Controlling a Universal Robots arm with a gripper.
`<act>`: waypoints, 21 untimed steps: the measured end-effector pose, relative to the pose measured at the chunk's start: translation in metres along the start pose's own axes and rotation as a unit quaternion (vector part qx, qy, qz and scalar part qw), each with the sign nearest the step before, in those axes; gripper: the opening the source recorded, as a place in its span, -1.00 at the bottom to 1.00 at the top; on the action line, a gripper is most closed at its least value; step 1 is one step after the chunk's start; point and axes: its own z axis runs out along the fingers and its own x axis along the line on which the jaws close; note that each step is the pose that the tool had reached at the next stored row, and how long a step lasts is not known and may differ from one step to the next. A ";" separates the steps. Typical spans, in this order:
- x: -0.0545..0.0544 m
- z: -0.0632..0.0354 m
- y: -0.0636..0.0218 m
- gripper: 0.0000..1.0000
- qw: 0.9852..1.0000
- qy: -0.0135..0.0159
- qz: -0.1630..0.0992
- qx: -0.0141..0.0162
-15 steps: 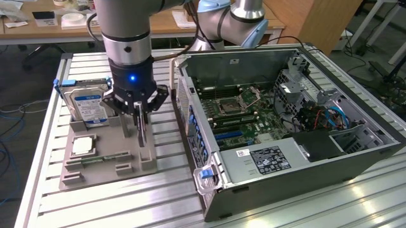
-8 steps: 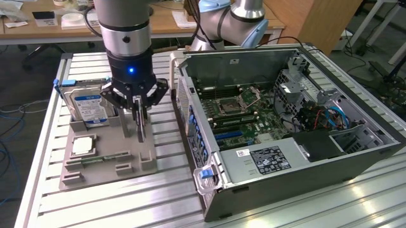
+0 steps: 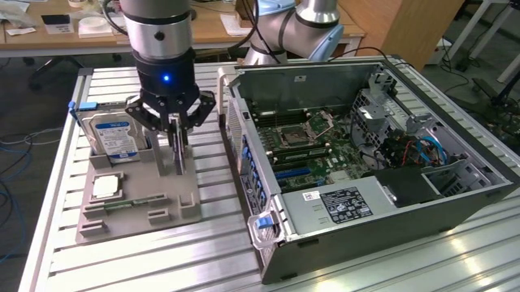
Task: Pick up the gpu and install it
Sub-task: 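Pick up the gpu and move the gpu toward the slot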
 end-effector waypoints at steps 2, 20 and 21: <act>0.000 -0.0046 0.0000 -0.44 1.000 0.000 0.000 -0.001; 0.000 -0.0540 -0.0001 -0.44 1.000 0.001 0.000 -0.021; 0.000 -0.0556 -0.0001 -0.44 1.000 0.001 0.000 -0.022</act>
